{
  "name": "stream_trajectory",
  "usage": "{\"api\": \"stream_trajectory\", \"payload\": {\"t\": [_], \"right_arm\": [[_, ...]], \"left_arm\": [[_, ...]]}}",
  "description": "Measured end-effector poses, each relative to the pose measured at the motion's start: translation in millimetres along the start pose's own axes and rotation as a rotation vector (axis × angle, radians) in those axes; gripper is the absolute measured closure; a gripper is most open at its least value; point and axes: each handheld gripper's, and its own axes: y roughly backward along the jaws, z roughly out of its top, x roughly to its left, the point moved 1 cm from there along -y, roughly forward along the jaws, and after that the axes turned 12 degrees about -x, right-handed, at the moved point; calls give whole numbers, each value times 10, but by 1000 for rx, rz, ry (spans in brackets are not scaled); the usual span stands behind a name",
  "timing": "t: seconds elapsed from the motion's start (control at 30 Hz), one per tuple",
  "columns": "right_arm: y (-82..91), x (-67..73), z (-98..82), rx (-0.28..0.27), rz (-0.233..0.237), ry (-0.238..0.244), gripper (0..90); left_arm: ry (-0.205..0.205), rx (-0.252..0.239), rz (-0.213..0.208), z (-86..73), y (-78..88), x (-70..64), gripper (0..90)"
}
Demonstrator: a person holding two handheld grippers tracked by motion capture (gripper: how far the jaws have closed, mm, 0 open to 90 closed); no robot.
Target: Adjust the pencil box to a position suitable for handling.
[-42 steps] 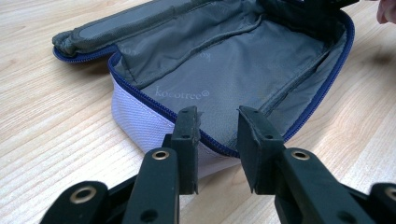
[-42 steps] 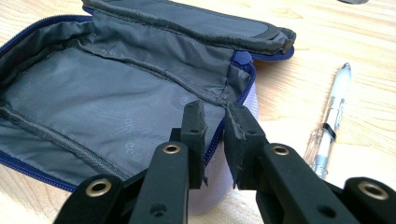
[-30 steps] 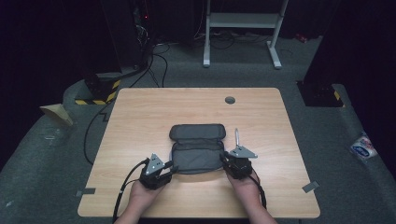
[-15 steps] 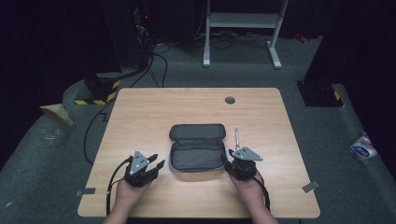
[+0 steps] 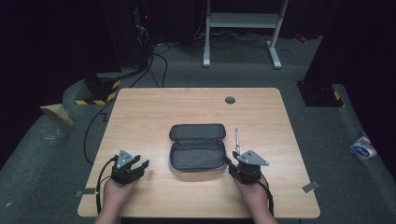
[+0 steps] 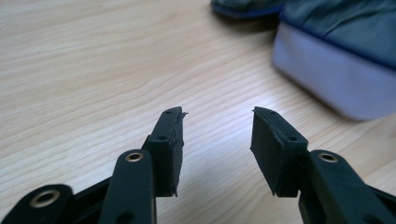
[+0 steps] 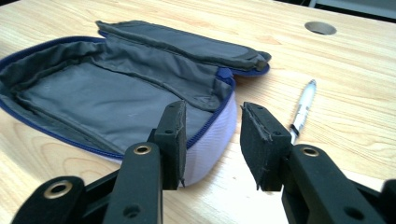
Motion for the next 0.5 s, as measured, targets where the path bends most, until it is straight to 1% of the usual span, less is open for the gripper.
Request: {"api": "stream_trajectory", "payload": {"t": [0.03, 0.1, 0.17, 0.3, 0.37, 0.43, 0.47, 0.5], "right_arm": [[-4, -7, -4, 1, -1, 1, 594], [-19, -22, -15, 6, 1, 9, 592], [-22, -32, -24, 12, 4, 0, 592], [-10, -55, -44, 9, 27, 5, 589], [-3, -71, -48, 6, 32, 13, 589], [2, -95, -39, 0, 27, 22, 586], [8, -108, -31, -3, 21, 23, 576], [14, -125, -25, -13, 14, 24, 571]], "left_arm": [[-5, 8, 7, -11, -19, 10, 525], [11, 20, 13, -32, -47, 38, 510], [21, 28, 24, -51, -76, 53, 499], [31, 46, 34, -76, -114, 52, 480], [28, 47, 39, -74, -115, 62, 474], [29, 56, 44, -80, -113, 66, 461], [37, 64, 39, -91, -116, 61, 454], [36, 69, 36, -95, -121, 61, 443]]}}
